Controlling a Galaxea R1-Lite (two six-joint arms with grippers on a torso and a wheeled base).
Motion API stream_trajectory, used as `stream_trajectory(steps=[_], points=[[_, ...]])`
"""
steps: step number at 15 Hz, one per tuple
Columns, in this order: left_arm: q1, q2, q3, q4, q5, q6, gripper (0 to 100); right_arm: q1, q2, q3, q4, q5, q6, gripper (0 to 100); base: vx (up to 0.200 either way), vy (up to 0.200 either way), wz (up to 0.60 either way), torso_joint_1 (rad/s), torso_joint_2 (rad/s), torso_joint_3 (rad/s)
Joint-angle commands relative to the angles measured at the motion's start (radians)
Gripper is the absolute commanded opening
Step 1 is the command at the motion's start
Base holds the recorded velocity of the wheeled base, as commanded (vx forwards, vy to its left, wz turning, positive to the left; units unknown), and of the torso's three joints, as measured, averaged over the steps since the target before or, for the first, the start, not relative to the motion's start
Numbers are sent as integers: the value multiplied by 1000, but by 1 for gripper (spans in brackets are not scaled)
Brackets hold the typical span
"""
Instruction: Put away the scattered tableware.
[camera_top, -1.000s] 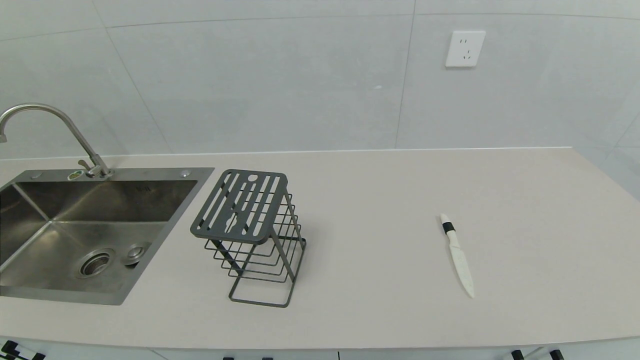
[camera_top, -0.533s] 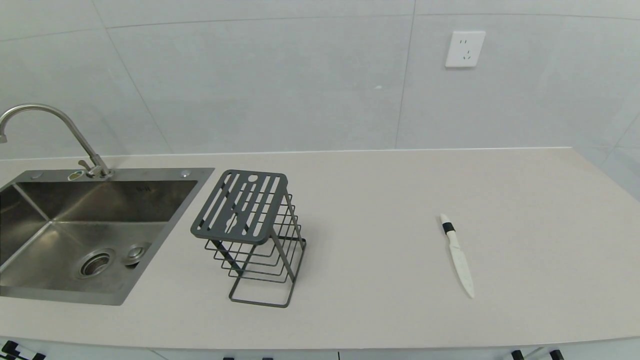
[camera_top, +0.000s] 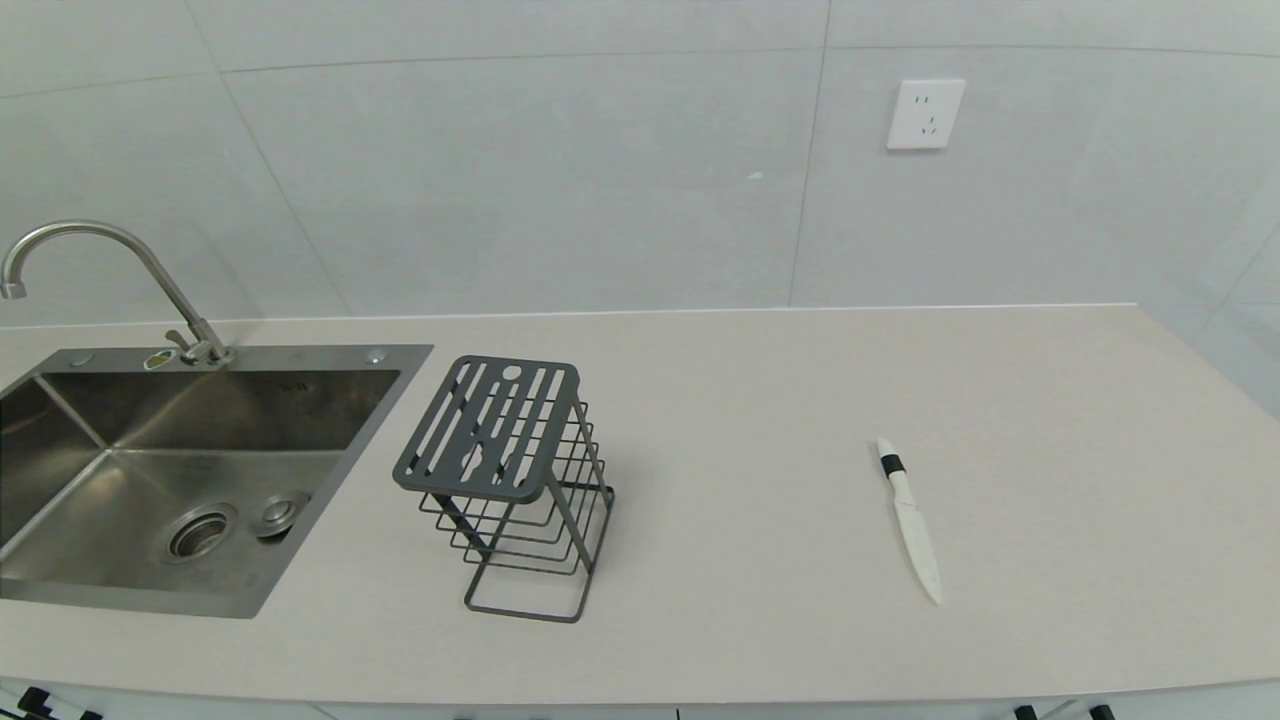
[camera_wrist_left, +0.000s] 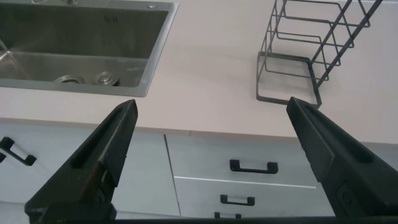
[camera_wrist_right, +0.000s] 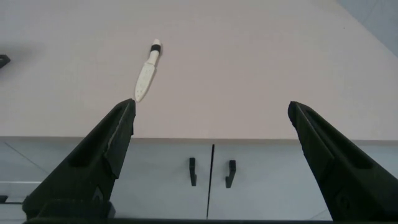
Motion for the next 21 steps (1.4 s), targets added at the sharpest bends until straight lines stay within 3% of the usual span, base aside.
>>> stream_trajectory(steps=[1,8,12,14,18,21], points=[[0,1,0,0,0,0,100,0,0,0,0,-2,3,100,0,0,0,0,0,0],[0,1,0,0,0,-3,100,0,0,0,-54,11,-32,100,0,0,0,0,0,0],[0,1,0,0,0,0,100,2,0,-6,-328,40,-87,100,0,0,0,0,0,0],[0,1,0,0,0,0,100,5,84,-52,-267,181,-89,100,0,0,0,0,0,0],[0,1,0,0,0,2,100,6,387,-189,-103,320,-89,100,0,0,0,0,0,0],[0,1,0,1,0,2,100,11,514,-204,-104,343,-89,100,0,0,0,0,0,0]])
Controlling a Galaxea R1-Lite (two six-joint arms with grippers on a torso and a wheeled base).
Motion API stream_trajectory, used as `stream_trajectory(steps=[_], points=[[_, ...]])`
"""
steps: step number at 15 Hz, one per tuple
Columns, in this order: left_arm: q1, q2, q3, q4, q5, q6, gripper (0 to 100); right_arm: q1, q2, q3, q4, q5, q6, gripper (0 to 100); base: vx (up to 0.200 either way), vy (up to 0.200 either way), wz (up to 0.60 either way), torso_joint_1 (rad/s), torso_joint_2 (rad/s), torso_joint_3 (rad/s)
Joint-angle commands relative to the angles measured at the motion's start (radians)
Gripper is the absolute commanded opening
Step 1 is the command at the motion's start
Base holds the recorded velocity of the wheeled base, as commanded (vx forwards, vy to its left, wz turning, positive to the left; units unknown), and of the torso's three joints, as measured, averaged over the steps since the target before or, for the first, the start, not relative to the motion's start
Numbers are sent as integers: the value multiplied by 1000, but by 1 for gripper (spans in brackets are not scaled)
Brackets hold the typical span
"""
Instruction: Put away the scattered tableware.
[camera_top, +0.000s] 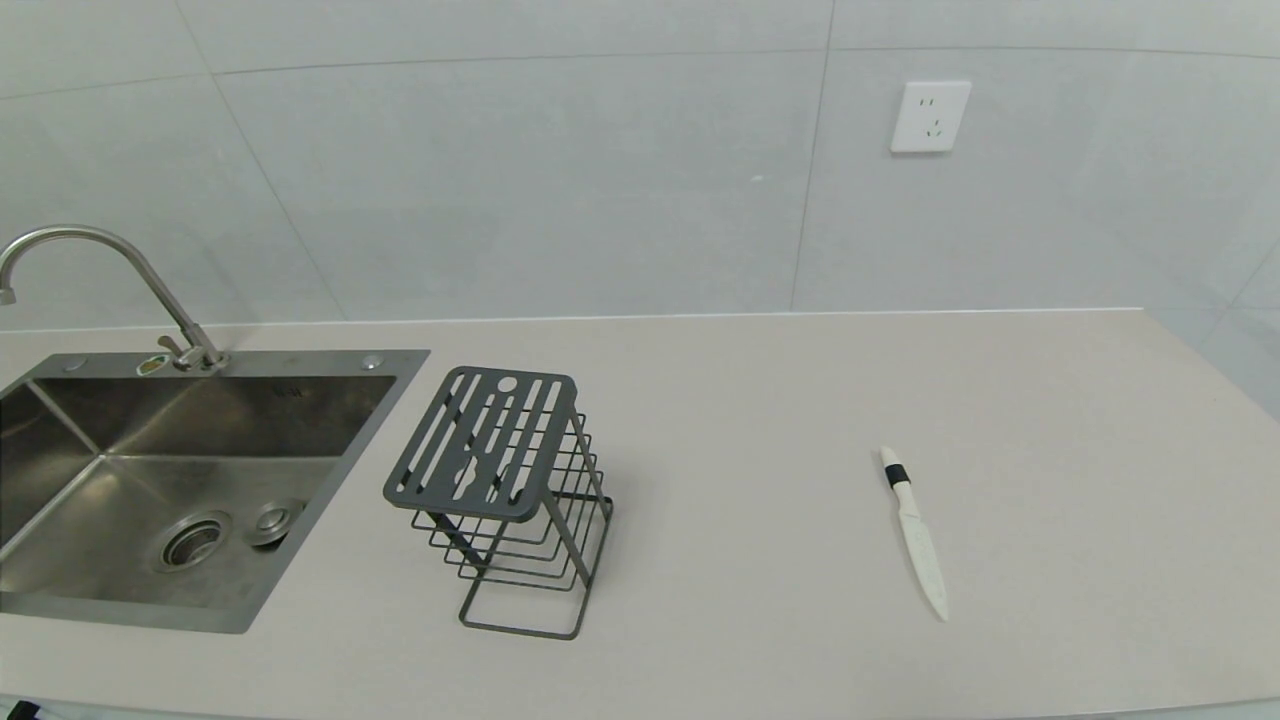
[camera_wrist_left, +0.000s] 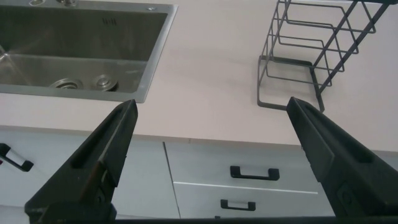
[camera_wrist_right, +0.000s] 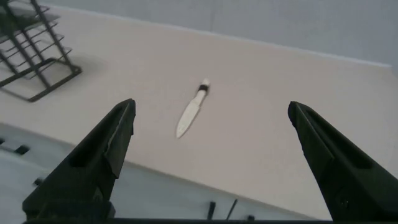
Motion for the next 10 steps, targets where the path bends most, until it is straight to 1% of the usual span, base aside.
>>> stream_trajectory(steps=[1,3,4,5,7,8,10], points=[[0,0,0,0,-1,-2,100,9,222,-37,10,27,0,100,0,0,0,0,0,0],[0,0,0,0,1,-3,100,11,298,-58,9,32,-2,100,0,0,0,0,0,0],[0,0,0,0,1,-5,100,31,393,-103,1,30,-5,100,0,0,0,0,0,0],[0,0,0,0,1,-5,100,52,442,-123,-8,29,-6,100,0,0,0,0,0,0],[0,0,0,0,1,-5,100,129,564,-144,-71,14,-8,100,0,0,0,0,0,0],[0,0,0,-1,1,-6,100,178,631,-150,-106,-26,-22,100,0,0,0,0,0,0],[0,0,0,-1,1,-6,100,238,746,-166,-145,-89,-45,100,0,0,0,0,0,0]])
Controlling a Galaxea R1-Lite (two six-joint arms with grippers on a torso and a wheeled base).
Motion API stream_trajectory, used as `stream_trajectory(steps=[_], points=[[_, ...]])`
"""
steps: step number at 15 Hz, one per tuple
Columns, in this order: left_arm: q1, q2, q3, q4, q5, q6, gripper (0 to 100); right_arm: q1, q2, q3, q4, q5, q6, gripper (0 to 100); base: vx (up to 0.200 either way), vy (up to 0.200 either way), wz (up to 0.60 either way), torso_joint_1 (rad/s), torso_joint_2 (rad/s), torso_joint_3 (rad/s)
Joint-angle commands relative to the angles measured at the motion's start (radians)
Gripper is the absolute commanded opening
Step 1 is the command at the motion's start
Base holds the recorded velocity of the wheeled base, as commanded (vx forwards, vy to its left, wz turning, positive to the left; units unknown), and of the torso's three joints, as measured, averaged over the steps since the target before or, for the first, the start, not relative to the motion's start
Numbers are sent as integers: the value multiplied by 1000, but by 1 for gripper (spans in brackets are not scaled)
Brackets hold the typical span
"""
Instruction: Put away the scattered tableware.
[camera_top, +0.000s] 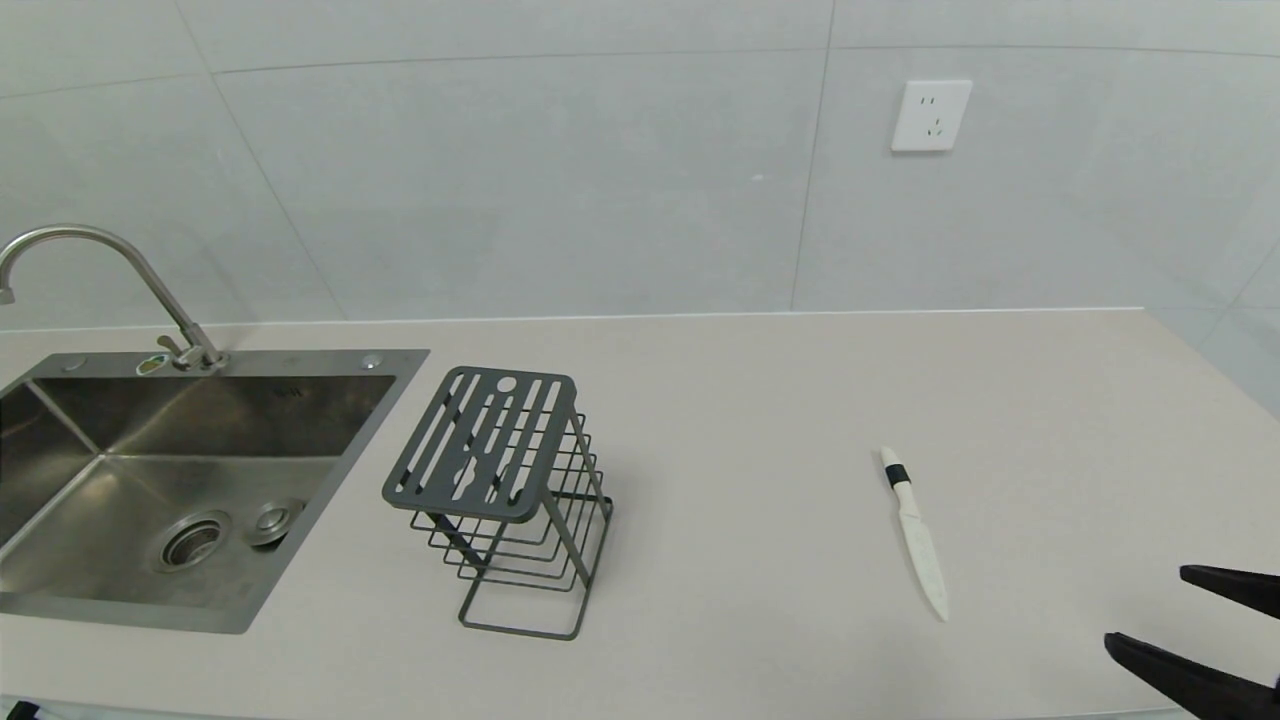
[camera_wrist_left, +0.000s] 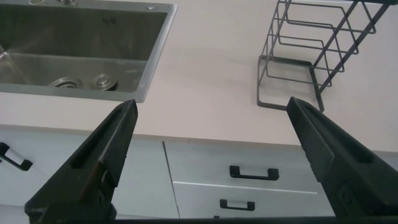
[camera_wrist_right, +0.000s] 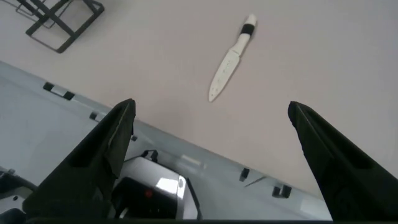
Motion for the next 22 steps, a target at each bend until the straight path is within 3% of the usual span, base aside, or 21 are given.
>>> stream_trajectory(steps=[1,6,11,15,22], points=[[0,0,0,-1,0,-2,100,108,215,-50,-46,-56,-28,100,0,0,0,0,0,0],[0,0,0,1,0,-2,100,127,294,-122,-48,-79,-2,100,0,0,0,0,0,0],[0,0,0,1,0,-2,100,214,434,-298,-48,-280,314,100,0,0,0,0,0,0],[0,0,0,1,0,-2,100,220,567,-340,-65,-372,314,100,0,0,0,0,0,0],[0,0,0,-1,0,-2,100,234,745,-409,-88,-426,317,100,0,0,0,0,0,0]])
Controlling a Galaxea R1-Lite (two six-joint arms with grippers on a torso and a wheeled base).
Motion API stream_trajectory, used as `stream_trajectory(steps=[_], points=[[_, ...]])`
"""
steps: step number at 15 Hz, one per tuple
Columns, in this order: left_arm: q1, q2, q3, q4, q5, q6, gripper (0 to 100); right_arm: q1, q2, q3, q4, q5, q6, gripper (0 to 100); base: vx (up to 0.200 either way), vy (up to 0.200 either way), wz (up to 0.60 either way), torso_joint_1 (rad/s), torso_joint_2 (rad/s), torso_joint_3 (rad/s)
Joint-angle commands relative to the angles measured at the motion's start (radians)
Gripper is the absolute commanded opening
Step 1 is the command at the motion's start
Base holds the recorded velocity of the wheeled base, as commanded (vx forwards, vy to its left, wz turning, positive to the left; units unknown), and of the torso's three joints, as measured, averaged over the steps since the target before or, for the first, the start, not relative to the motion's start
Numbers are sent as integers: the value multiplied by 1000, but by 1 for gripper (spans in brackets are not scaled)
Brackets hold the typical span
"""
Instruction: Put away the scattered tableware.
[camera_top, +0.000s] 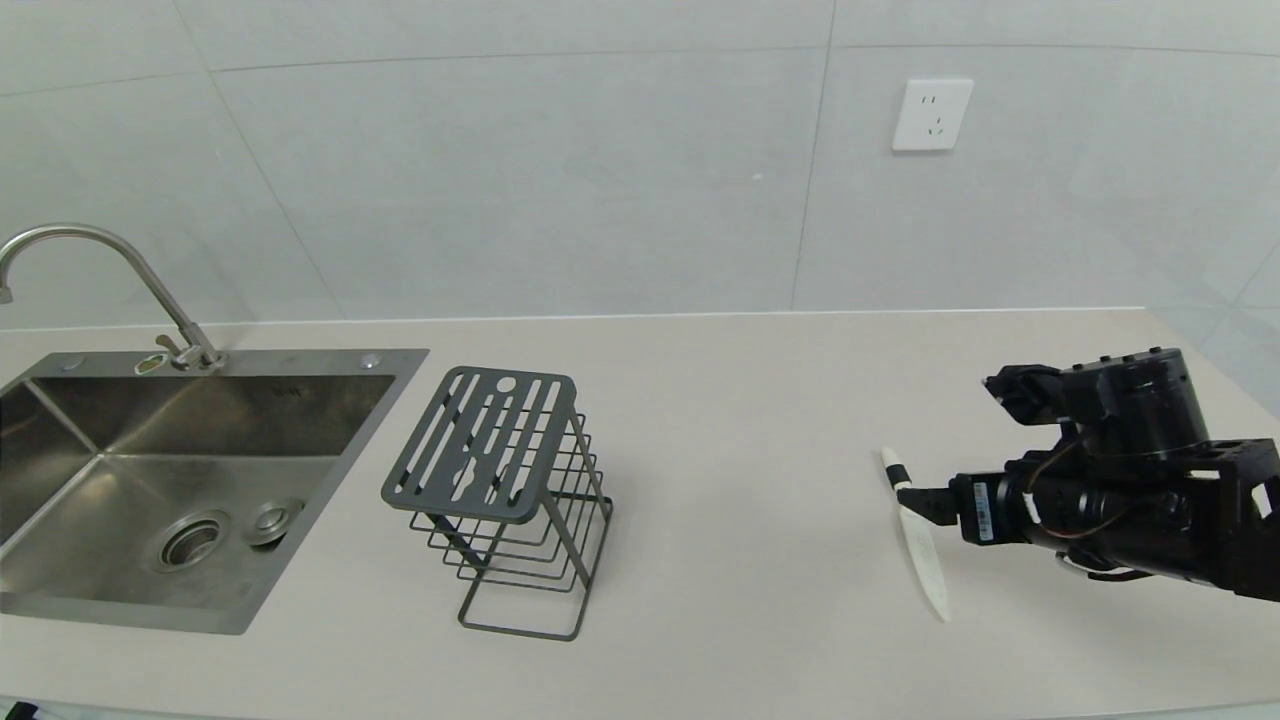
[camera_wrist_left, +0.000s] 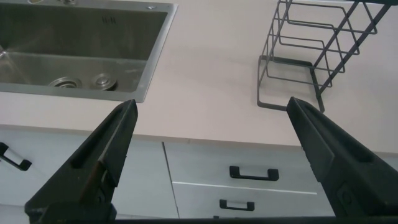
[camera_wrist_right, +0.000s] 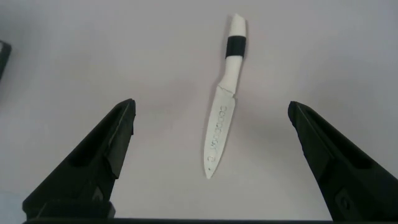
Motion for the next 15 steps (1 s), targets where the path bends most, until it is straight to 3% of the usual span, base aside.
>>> stream_trajectory(steps=[1,15], points=[[0,0,0,0,0,0,100,-1,65,-21,-1,-1,6,100,0,0,0,0,0,0],[0,0,0,-1,0,0,100,-41,197,-51,-4,-67,49,100,0,0,0,0,0,0]])
